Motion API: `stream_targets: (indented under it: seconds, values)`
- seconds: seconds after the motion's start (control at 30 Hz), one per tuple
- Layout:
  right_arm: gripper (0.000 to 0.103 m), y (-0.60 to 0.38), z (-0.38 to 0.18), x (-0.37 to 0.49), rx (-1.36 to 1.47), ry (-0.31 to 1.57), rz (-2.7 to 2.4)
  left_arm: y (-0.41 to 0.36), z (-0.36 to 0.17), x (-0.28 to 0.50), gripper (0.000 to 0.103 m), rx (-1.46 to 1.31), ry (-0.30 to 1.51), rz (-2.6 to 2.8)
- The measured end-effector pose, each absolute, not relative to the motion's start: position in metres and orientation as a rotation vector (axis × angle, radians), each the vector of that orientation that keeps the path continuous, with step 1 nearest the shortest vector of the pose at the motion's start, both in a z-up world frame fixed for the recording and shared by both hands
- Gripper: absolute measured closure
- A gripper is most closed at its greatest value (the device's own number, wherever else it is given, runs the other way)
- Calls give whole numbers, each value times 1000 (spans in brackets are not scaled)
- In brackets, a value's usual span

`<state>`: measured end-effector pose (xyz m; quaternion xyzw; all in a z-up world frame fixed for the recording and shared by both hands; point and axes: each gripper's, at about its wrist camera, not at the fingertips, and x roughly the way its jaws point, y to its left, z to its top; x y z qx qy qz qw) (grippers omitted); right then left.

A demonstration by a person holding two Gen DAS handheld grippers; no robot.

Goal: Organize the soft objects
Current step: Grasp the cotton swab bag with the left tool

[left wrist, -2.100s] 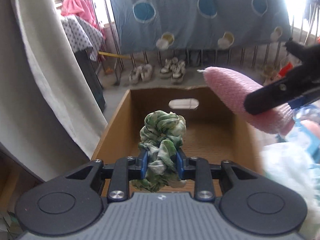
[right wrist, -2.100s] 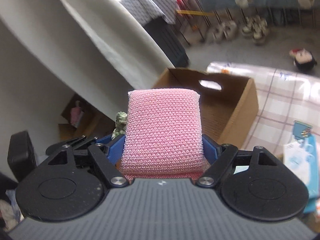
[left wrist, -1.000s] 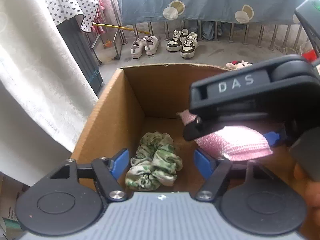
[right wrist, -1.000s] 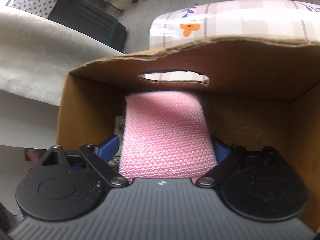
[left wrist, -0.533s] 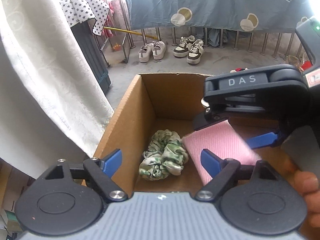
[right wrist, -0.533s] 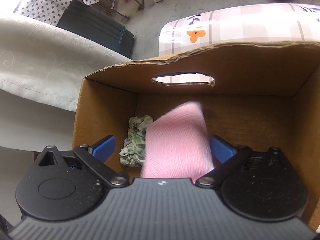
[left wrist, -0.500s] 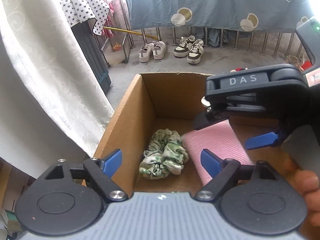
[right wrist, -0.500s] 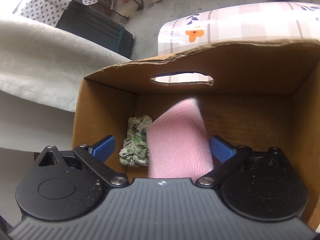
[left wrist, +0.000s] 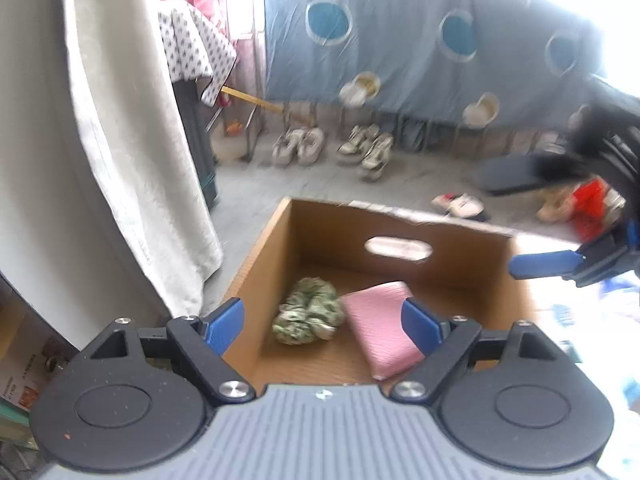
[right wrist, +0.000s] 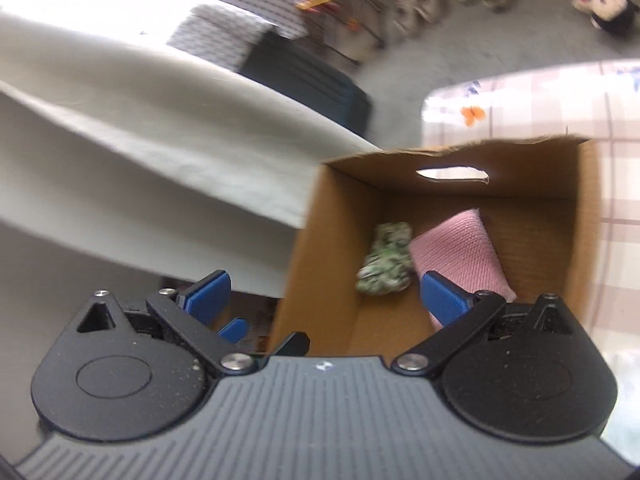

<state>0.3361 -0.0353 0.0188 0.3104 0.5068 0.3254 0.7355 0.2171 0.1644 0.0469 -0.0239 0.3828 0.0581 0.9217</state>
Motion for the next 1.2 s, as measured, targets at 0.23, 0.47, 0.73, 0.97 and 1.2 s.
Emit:
stream_targets:
  seconds: [0.23, 0.47, 0.73, 0.97, 1.2]
  values:
    - [1, -175, 74, 239, 681, 975, 803, 107, 87, 118, 5, -22, 714, 10]
    - [1, -340, 44, 135, 718, 885, 648, 18, 69, 64, 4, -17, 704, -240]
    - [2, -437, -49, 60, 816, 865, 498, -113, 24, 44, 5, 131, 690, -471]
    - [28, -443, -100, 76, 772, 880, 454, -209, -37, 52, 21, 281, 734, -491]
    - [34, -452, -130, 111, 737, 910, 382, -244, -80, 96, 26, 338, 801, -399]
